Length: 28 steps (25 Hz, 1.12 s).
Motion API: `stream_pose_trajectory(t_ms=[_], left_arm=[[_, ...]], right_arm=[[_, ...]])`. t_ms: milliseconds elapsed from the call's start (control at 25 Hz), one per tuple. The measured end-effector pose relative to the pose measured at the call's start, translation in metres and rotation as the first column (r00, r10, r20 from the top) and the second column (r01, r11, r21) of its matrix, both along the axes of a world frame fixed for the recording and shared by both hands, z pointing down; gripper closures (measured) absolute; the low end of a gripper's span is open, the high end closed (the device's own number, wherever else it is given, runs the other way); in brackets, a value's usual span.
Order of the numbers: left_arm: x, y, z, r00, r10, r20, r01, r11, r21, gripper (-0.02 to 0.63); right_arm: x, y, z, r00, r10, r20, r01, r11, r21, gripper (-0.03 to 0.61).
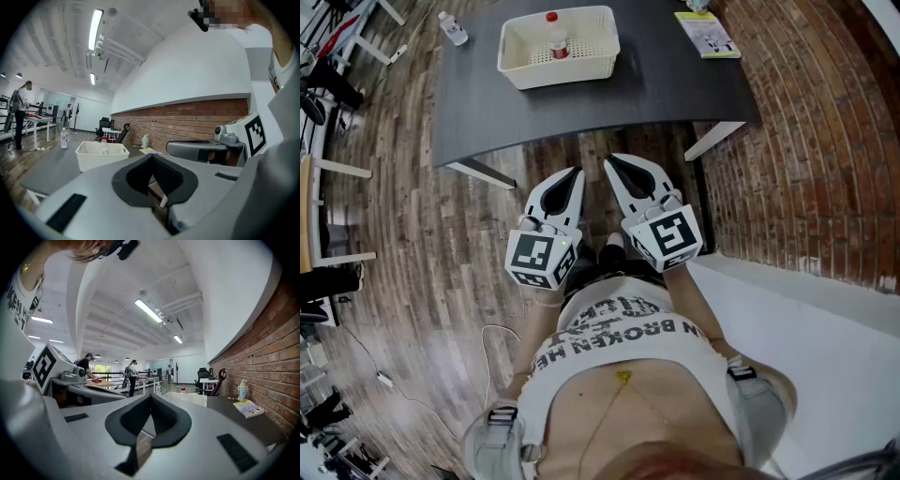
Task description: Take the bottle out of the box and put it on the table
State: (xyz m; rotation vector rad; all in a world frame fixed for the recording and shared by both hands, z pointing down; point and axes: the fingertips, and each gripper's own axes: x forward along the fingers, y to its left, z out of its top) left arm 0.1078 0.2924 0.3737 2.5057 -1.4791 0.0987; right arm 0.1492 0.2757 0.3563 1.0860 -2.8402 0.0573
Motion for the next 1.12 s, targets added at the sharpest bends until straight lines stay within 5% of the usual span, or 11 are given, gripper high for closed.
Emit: stream_pose_trajectory(t_ms=[600, 1120], left_arm=[[-0.004, -0.007, 0.003, 0.999, -0.043, -0.018, 0.044, 0.999, 0.024, 0.607], [-0.045, -0.097, -0.001, 0.999, 0.028, -0.019, -0.027, 0.998, 0.049, 0.607]], right_arm=[[0.007, -0.007, 0.012, 1.000, -0.031, 0.001, 0.031, 0.999, -0.016, 0.569], [-0.037, -0.090, 0.010, 0.999, 0.036, 0.003, -0.036, 0.999, -0.007, 0.569]])
